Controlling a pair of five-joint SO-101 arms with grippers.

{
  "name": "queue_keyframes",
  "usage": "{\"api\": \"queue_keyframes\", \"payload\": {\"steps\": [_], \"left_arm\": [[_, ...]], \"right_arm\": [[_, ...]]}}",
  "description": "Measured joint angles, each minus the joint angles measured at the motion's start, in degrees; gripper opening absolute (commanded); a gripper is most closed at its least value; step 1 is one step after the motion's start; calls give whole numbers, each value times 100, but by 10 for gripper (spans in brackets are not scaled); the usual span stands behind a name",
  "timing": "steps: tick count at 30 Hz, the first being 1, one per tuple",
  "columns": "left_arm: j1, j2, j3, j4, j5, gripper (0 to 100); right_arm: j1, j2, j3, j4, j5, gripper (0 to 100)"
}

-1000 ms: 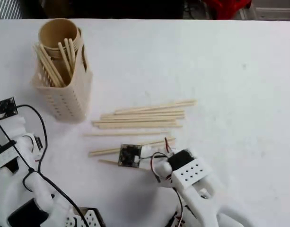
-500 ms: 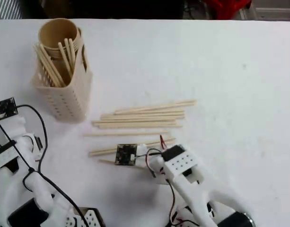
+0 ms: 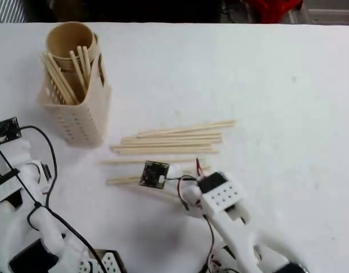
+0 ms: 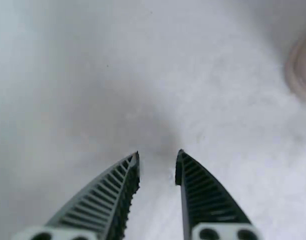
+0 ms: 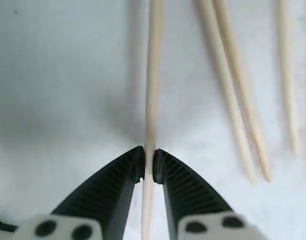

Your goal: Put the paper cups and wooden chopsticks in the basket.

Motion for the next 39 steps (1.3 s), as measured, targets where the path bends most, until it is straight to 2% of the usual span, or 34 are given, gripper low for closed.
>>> {"api": "queue_keyframes", "payload": {"steps": [6, 10, 14, 20, 26, 33, 39], "left_arm": [[0, 0, 0, 0, 0, 136], [0, 0, 0, 0, 0, 136], [0, 0, 0, 0, 0, 136], [0, 0, 0, 0, 0, 135], [0, 0, 53, 0, 0, 135], [0, 0, 53, 0, 0, 135], [0, 0, 53, 0, 0, 135]], "right_arm": [[0, -2013, -70, 1046, -211, 15], [-26, -3297, -914, 1565, -1556, 15], [-193, -3437, -2163, 1240, -2673, 15], [-440, -2101, -3481, -651, -3771, 15], [-475, -88, -5187, -2514, -4202, 15], [-985, 2127, -7525, -2576, -4299, 15], [-1512, 2752, -7534, -3279, -4299, 15]]}}
